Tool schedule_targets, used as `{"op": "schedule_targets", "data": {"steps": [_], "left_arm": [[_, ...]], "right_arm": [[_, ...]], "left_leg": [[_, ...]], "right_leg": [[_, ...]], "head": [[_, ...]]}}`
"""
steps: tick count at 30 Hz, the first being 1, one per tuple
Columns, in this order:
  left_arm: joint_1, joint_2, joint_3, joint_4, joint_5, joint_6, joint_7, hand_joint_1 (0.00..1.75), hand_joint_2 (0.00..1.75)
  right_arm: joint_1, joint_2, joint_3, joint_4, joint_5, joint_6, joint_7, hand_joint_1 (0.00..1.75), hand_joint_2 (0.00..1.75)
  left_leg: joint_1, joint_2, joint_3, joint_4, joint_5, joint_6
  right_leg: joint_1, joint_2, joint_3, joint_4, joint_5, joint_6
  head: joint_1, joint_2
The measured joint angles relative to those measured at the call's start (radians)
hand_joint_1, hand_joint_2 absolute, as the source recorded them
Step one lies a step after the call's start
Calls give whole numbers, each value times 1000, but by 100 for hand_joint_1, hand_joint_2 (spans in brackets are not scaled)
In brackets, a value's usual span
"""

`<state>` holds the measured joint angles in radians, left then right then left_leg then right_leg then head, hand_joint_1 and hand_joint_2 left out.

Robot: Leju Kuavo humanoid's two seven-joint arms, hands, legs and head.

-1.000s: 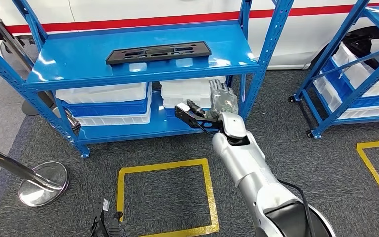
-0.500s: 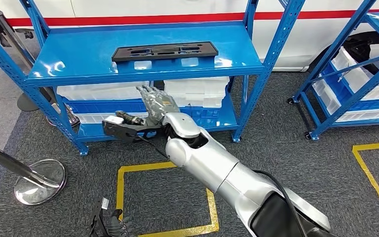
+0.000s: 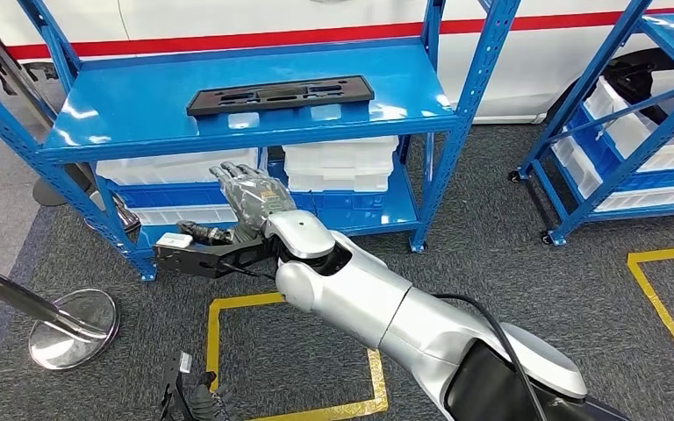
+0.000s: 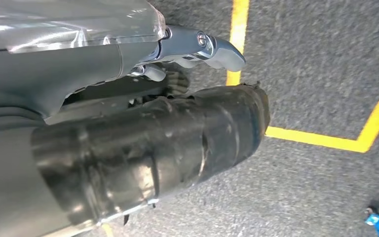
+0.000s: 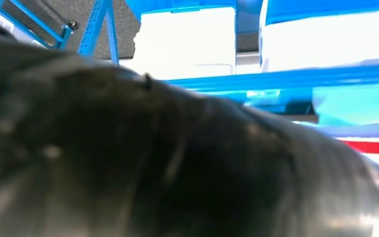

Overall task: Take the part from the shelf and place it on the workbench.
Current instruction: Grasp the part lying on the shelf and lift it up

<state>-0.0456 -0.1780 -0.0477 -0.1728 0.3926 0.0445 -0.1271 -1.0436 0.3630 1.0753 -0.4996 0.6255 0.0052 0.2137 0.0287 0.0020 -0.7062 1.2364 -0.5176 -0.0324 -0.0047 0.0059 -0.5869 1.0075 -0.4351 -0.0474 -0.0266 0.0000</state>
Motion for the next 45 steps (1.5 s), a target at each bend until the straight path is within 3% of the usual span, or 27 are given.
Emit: {"op": "schedule_targets", "data": {"steps": [1,3,7,9,12,13,14,15,16,18,20,22,24,25,27,29,30,32,33,35,39,41,43,44,45], "left_arm": [[-1,1,0,0,0,2,-4,0,0],[-5,1,0,0,1,6,-11,0,0],[-4,0,-1,0,3,13,-20,0,0],[-5,0,0,0,3,18,-24,0,0],[-6,1,0,0,5,44,-39,0,0],[-6,1,0,0,5,53,-43,0,0],[-5,2,0,0,6,57,-44,0,0],[-5,2,0,0,6,59,-45,0,0],[-5,2,0,0,6,60,-45,0,0],[-5,0,0,0,6,61,-45,0,0],[-5,-3,0,0,6,61,-45,0,0],[-4,-5,0,0,6,62,-45,0,0],[-3,-5,0,0,6,62,-46,0,0],[-4,-4,0,0,6,62,-46,0,0],[-5,-1,0,0,6,62,-47,0,0],[-3,2,0,1,6,62,-47,0,0],[-2,3,0,1,6,62,-47,0,0],[-1,5,0,1,6,64,-47,0,0],[-2,5,0,1,6,64,-47,0,0],[-4,5,0,1,6,66,-47,0,0],[-1,5,0,2,6,69,-47,0,0],[-3,4,0,2,6,70,-48,0,0],[-4,5,0,2,5,70,-48,0,0],[-4,5,0,2,4,71,-48,0,0],[-3,6,0,2,4,71,-48,0,0]], "right_arm": [[0,0,12,-1,-10,0,1,0,0],[-2,0,35,-2,-30,-2,3,0,0],[-4,0,73,-1,-51,-5,3,0,0],[-7,0,86,0,-54,-6,3,0,0],[-10,-1,101,7,-61,-13,1,0,0],[-10,-2,106,11,-64,-17,-1,0,0],[-10,-4,109,16,-65,-20,-3,0,0],[-10,-5,113,20,-66,-22,-5,0,0],[-11,-5,116,23,-66,-24,-6,0,0],[-16,-6,120,28,-66,-25,-8,0,0],[-20,-6,124,32,-66,-26,-9,0,0],[-22,-6,127,36,-67,-27,-9,0,0],[-24,-5,130,39,-67,-28,-9,0,0],[-25,-5,131,40,-67,-28,-9,0,0],[-26,-4,133,42,-67,-29,-10,0,0],[-23,-3,136,45,-67,-29,-11,0,0],[-22,-3,137,47,-67,-29,-11,0,0],[-23,-3,138,48,-67,-29,-12,0,0],[-24,-3,138,49,-67,-29,-12,0,0],[-25,-3,138,53,-67,-31,-12,0,0],[-28,-3,139,60,-67,-36,-14,0,0],[-30,-3,139,61,-67,-38,-15,0,0],[-29,-4,139,64,-67,-39,-15,0,0],[-28,-5,139,66,-67,-39,-15,0,0],[-27,-5,139,67,-67,-40,-15,0,0]], "left_leg": [[4,1,31,-66,34,-5],[6,-2,83,-167,67,-6],[3,-7,86,-185,64,22],[4,-6,88,-188,66,35],[1,-4,89,-188,62,46],[-1,-3,90,-188,60,48],[-3,-3,92,-188,59,49],[-6,-4,96,-188,57,51],[-9,-5,101,-188,55,52],[-11,-6,109,-191,50,51],[-8,-6,110,-197,51,44],[-7,-3,112,-207,52,33],[-9,-1,108,-190,39,24],[-9,-1,92,-155,21,20],[-6,-2,29,-34,-26,12],[-3,-2,-33,57,-40,2],[-1,-2,-41,52,-18,-3],[5,0,-1,-61,63,-11],[5,0,26,-120,88,-13],[5,-1,49,-174,97,-2],[4,-4,50,-174,85,30],[5,-3,56,-176,81,40],[3,-3,60,-176,75,47],[1,-3,62,-176,73,49],[-1,-4,66,-176,70,51]], "right_leg": [[-3,1,-1,10,-7,6],[-2,3,-10,33,-21,20],[2,4,-23,47,-27,37],[-1,1,-37,79,-50,45],[-2,-2,-125,257,-132,53],[-2,-2,-156,314,-147,52],[-1,-2,-172,336,-142,49],[1,-2,-167,317,-117,43],[5,-1,-146,266,-79,35],[17,-2,-84,129,-14,7],[29,-3,-51,54,3,-14],[30,-2,-40,28,3,-21],[21,-3,-16,-3,9,-21],[17,-4,-3,-16,12,-20],[15,-5,10,-21,7,-19],[13,-4,16,-15,-4,-17],[11,-2,19,-9,-11,-13],[4,0,25,9,-31,-1],[4,2,24,22,-42,7],[7,4,15,43,-58,19],[9,3,7,59,-73,34],[5,0,-30,135,-110,43],[2,-1,-106,265,-158,49],[1,-1,-138,309,-163,48],[1,-1,-155,321,-148,46]], "head": [[0,0],[-1,0],[-1,0],[0,0],[0,0],[0,0],[0,0],[0,0],[0,0],[-2,0],[-4,0],[-4,0],[-4,0],[-5,0],[-5,0],[-5,0],[-5,0],[-5,0],[-7,0],[-9,0],[-9,0],[-9,0],[-9,0],[-9,0],[-9,0]]}}
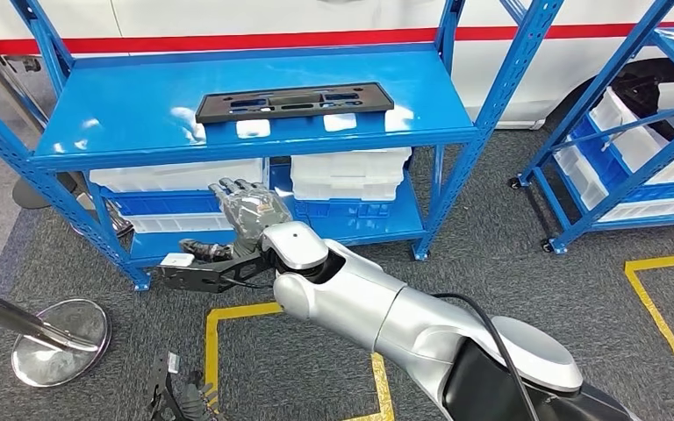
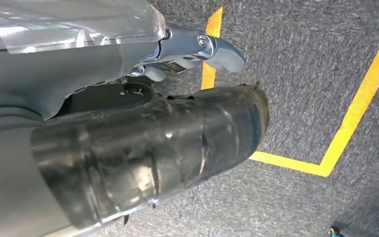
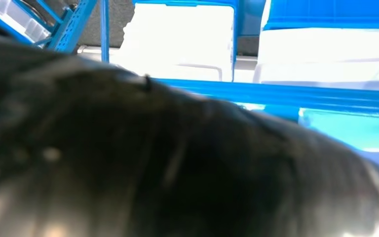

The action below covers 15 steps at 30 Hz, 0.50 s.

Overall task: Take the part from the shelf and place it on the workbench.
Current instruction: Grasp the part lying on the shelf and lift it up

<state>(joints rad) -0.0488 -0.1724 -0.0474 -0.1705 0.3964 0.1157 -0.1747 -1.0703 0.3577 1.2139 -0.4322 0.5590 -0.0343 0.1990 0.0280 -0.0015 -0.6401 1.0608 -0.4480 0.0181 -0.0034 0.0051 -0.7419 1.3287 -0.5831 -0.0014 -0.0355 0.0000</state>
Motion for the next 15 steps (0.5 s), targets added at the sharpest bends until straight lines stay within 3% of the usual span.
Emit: {"op": "schedule_targets", "data": {"steps": [1,3,4,7,10,11,13,14,15], "left_arm": [[0,0,0,0,-1,0,0,0,0],[0,-1,0,0,-2,0,0,0,0],[-1,-2,-1,0,-3,1,0,0,0],[-4,-4,-1,0,-1,5,1,0,0],[-4,-3,-1,0,0,11,3,0,0],[-5,-2,-1,0,0,12,4,0,0],[-5,0,-1,0,1,12,5,0,0],[-3,2,-1,1,1,12,6,0,0],[-1,3,-1,1,2,12,6,0,0]], "right_arm": [[0,0,0,1,0,0,0,0,0],[-1,-1,0,3,1,-1,0,0,0],[-3,-1,0,4,1,-2,0,0,0],[-5,-1,0,8,3,-3,-2,0,0],[-7,0,0,13,5,-4,-2,0,0],[-8,0,-1,16,7,-5,-1,0,0],[-11,-1,-1,28,11,-8,5,0,0],[-10,-1,-2,37,14,-10,10,0,0],[-11,-3,-3,46,15,-13,15,0,0]], "left_leg": [[-2,-1,6,0,-4,0],[-5,-2,22,-2,-12,0],[-6,-3,27,-5,-15,-3],[-2,-1,33,-17,-15,-17],[-4,5,33,-4,-31,-30],[-5,5,15,35,-52,-31],[-6,5,-50,159,-101,-36],[-5,5,-81,211,-113,-38],[-5,5,-99,232,-106,-41]], "right_leg": [[2,0,4,-29,35,-6],[9,0,52,-156,120,-26],[14,0,75,-210,145,-37],[27,-2,102,-273,146,-57],[15,-1,138,-322,156,-60],[10,-2,150,-334,159,-58],[11,-3,161,-338,154,-58],[11,-2,164,-336,150,-57],[11,-1,167,-333,145,-56]], "head": [[0,0],[-1,0],[-1,0],[0,0],[0,0],[-1,0],[-1,0],[-1,0],[-1,0]]}}
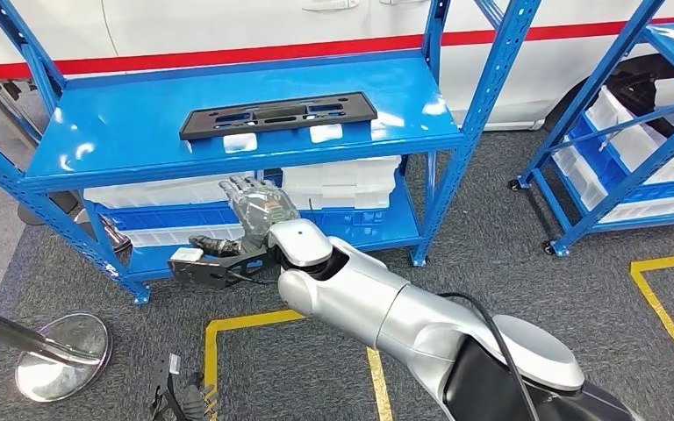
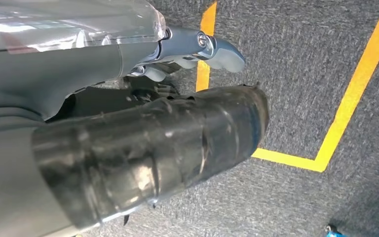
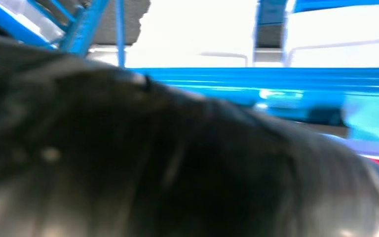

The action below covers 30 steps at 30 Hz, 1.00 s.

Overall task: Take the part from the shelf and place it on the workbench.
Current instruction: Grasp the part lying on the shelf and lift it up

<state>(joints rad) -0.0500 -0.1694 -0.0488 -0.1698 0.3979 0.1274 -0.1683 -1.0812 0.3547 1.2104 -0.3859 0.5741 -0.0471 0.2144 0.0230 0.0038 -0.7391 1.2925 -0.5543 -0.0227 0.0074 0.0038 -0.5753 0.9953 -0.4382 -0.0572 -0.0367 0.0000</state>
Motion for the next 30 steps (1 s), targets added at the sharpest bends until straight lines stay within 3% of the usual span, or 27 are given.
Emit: {"op": "schedule_targets", "data": {"steps": [1,3,5,10,11,13,14,15,16,17,19,20,22,24,26,29,30], "left_arm": [[1,2,0,0,0,0,0,0,0],[2,4,0,0,1,1,0,0,0],[2,5,0,1,2,2,2,0,0],[8,4,1,2,5,4,4,0,0],[8,4,1,2,6,4,4,0,0],[8,4,1,2,7,4,3,0,0],[8,5,1,2,7,4,3,0,0],[8,5,1,2,7,4,3,0,0],[8,5,1,2,7,4,3,0,0],[8,5,1,2,7,4,3,0,0],[8,2,1,2,7,4,3,0,0],[7,1,1,2,7,4,3,0,0],[6,-3,1,2,7,4,3,0,0],[7,-5,1,2,7,4,4,0,0],[6,-4,1,2,7,4,3,0,0],[5,0,1,2,10,6,3,0,0],[7,2,1,2,12,6,3,0,0]], "right_arm": [[-2,-3,-2,9,1,-2,5,0,0],[-11,-11,-9,24,3,-5,12,0,0],[-26,-19,-19,35,5,-6,17,0,0],[-42,-35,-34,51,11,-6,22,0,0],[-45,-37,-36,53,12,-6,23,0,0],[-47,-41,-39,55,13,-6,23,0,0],[-46,-43,-40,57,13,-6,23,0,0],[-45,-45,-40,59,13,-6,23,0,0],[-45,-47,-40,60,13,-6,23,0,0],[-46,-49,-40,62,13,-6,23,0,0],[-50,-50,-42,63,14,-6,23,0,0],[-52,-50,-43,63,14,-6,23,0,0],[-55,-51,-44,64,14,-6,23,0,0],[-57,-51,-44,64,14,-6,23,0,0],[-60,-50,-45,64,15,-6,23,0,0],[-57,-48,-45,64,23,-3,23,0,0],[-54,-47,-45,64,26,-2,24,0,0]], "left_leg": [[1,0,2,-19,26,-2],[3,1,48,-132,100,-5],[3,-1,90,-224,129,1],[4,-5,100,-238,114,31],[5,-5,103,-239,112,37],[3,-4,110,-239,105,44],[2,-4,114,-239,101,47],[0,-5,119,-239,97,48],[-2,-7,127,-239,92,48],[-5,-8,136,-240,87,49],[-11,-10,155,-244,77,48],[-10,-10,160,-249,75,45],[-5,-8,167,-263,76,35],[-5,-4,176,-277,77,25],[-9,-2,166,-246,60,18],[-4,-3,65,-73,4,4],[-1,-2,33,-35,5,-1]], "right_leg": [[-1,1,3,4,-6,3],[-4,3,10,19,-24,12],[-2,6,6,40,-41,24],[1,5,-12,77,-71,41],[-1,4,-31,117,-91,47],[-5,2,-102,246,-140,55],[-6,1,-139,303,-151,56],[-6,1,-164,332,-144,55],[-5,1,-171,323,-117,50],[-1,2,-159,276,-73,40],[11,2,-110,146,7,8],[18,1,-91,99,27,-7],[28,-2,-72,61,28,-28],[27,-4,-45,16,29,-31],[16,-7,-9,-28,36,-27],[9,-7,15,-39,26,-17],[8,-6,18,-34,18,-12]], "head": [[0,0],[0,0],[-1,0],[0,0],[0,0],[0,0],[0,0],[0,0],[0,0],[0,0],[-2,0],[-2,0],[-4,0],[-3,0],[-4,0],[-5,0],[-5,0]]}}
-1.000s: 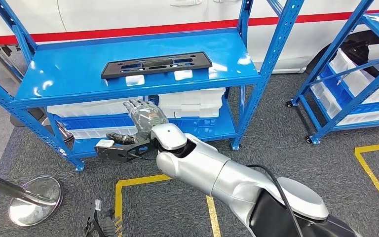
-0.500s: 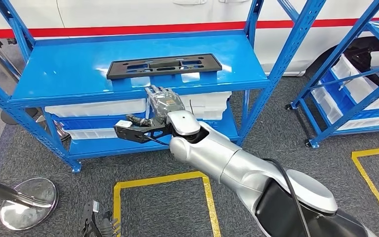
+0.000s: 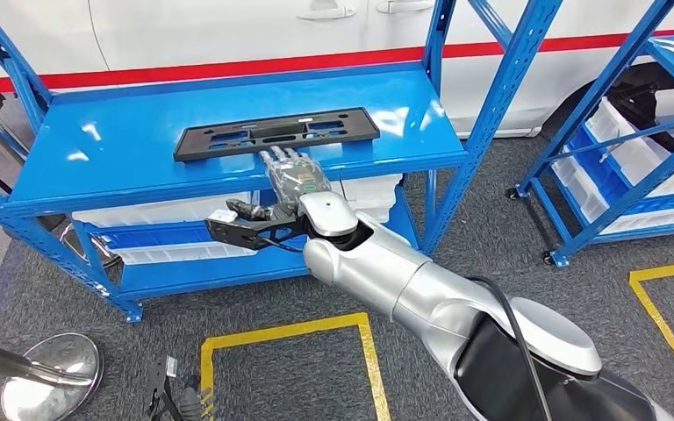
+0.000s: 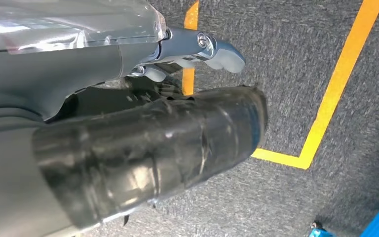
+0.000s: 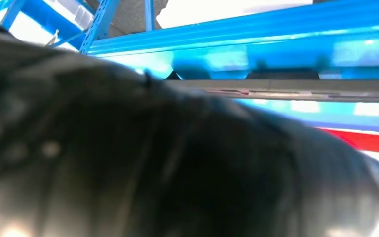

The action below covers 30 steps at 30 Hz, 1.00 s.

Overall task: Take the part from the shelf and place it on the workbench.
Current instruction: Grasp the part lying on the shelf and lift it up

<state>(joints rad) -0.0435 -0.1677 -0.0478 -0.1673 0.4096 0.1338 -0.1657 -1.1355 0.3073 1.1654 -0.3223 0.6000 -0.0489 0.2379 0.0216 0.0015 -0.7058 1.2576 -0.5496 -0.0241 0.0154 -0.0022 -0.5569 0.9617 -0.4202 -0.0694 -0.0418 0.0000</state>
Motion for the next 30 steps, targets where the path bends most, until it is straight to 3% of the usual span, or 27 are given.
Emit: {"op": "schedule_targets", "data": {"steps": [1,2,4,5,8,11,14,15,16,17,19,20,22,23,26,28,30], "left_arm": [[1,2,0,0,1,0,0,0,0],[2,3,0,0,2,0,-1,0,0],[1,4,0,0,4,0,-2,0,0],[0,4,0,0,5,0,-4,0,0],[0,3,0,1,5,-1,-10,0,0],[0,2,0,1,5,-1,-15,0,0],[-1,2,0,1,5,-1,-18,0,0],[-1,3,0,1,5,-1,-19,0,0],[0,3,0,1,5,-1,-19,0,0],[0,4,0,1,5,-1,-19,0,0],[0,2,0,1,5,-1,-19,0,0],[-1,2,1,1,4,-1,-19,0,0],[-3,-1,0,1,4,0,-18,0,0],[-3,-2,0,1,4,1,-18,0,0],[-1,-4,0,1,4,5,-16,0,0],[-1,-1,0,1,4,7,-16,0,0],[0,1,0,1,4,7,-16,0,0]], "right_arm": [[2,0,0,0,2,1,0,0,0],[3,1,0,0,4,1,0,0,0],[2,3,-1,0,10,4,1,0,0],[2,5,-1,0,14,7,1,0,0],[1,8,-2,0,28,15,1,0,0],[1,9,-4,0,40,18,0,0,0],[3,9,-8,-1,48,21,-2,0,0],[6,9,-9,-1,50,22,-2,0,0],[9,9,-9,-1,50,23,-3,0,0],[11,9,-10,-1,50,24,-4,0,0],[11,8,-15,-1,50,26,-5,0,0],[10,8,-19,-1,51,28,-6,0,0],[10,4,-28,0,53,31,-6,0,0],[11,2,-32,0,55,31,-7,0,0],[14,-6,-38,0,63,30,-9,0,0],[17,-9,-43,0,68,30,-11,0,0],[24,-11,-46,0,70,30,-12,0,0]], "left_leg": [[2,0,-15,3,19,-5],[5,1,-10,-31,55,-10],[9,3,32,-145,121,-19],[9,1,49,-184,133,-15],[8,-6,56,-200,120,16],[9,-8,58,-200,115,31],[7,-8,62,-200,109,40],[6,-8,66,-200,106,41],[3,-9,73,-200,102,43],[0,-9,81,-200,97,44],[-4,-10,99,-204,88,46],[-5,-10,105,-208,86,45],[1,-9,110,-217,86,37],[2,-8,112,-224,88,31],[0,-3,111,-214,77,21],[0,-3,64,-117,33,15],[3,-4,-9,5,-4,5]], "right_leg": [[-2,1,3,7,-9,5],[-5,2,6,17,-20,11],[-8,3,7,46,-47,27],[-8,4,5,59,-59,34],[-2,6,-2,77,-77,40],[-7,5,-21,120,-105,49],[-14,3,-118,294,-176,61],[-14,3,-150,340,-181,60],[-13,3,-166,352,-166,55],[-11,3,-164,326,-132,48],[-1,4,-119,201,-47,20],[4,4,-96,144,-21,5],[16,2,-74,88,-12,-13],[20,2,-71,76,-11,-16],[10,2,-33,21,5,-18],[4,0,-11,2,6,-13],[3,1,-2,6,-5,-8]], "head": [[0,0],[0,0],[-1,0],[-1,0],[-2,0],[0,0],[1,0],[1,0],[1,0],[1,0],[0,0],[-2,0],[-4,0],[-4,0],[-4,0],[-4,0],[-4,0]]}}
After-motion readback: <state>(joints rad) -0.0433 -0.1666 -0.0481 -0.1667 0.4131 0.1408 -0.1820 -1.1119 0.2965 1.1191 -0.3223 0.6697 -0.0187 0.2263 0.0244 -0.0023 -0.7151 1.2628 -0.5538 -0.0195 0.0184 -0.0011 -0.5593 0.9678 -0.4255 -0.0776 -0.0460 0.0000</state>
